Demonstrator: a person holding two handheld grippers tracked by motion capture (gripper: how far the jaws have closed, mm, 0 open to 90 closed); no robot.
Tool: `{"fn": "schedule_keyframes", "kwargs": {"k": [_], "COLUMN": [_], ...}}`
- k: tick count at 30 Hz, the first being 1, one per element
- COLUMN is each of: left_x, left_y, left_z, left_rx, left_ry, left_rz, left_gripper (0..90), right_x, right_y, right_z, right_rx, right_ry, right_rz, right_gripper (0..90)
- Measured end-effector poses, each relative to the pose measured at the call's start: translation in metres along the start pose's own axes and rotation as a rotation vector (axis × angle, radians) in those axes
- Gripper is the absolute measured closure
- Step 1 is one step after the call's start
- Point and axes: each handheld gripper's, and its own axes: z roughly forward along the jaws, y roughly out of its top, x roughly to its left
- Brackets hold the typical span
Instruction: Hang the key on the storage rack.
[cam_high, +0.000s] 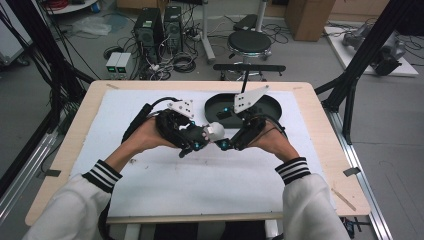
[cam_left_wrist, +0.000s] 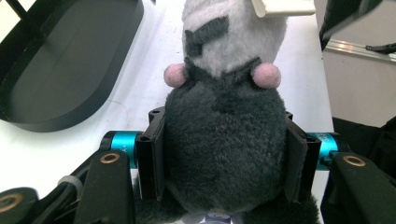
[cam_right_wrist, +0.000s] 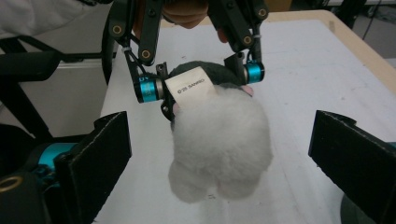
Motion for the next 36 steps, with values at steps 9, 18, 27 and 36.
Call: {"fn": "schedule_keyframes", "kwargs": {"k": [9,18,27,36], "left_x": [-0.002,-0.002,-0.002,0.001], "left_y": [0.000,-0.002,-0.003,-0.007], "left_z": [-0.002,-0.004,-0.004,-0.008], "left_rx": [-0.003,0.003,-0.008,-0.085], "left_ry": [-0.015,-0.028,-0.047,-0.067], "left_rz": [0.015,0.030,0.042,0.050], "left_gripper": [44.1,44.1,42.9,33.9], "right_x": [-0.002,-0.004,-0.001,0.002], "right_y": [0.001,0.000,0.001,0.003], "right_z": [0.006,0.011,0.010,0.006], "right_rx": [0.037,0.084,0.094,0.069], "right_ry": [0.041,0.116,0.097,0.074], "right_rz": [-0.014,-0.025,-0.040,-0.038], "right_gripper": [20.6,43.5,53.2,54.9]}}
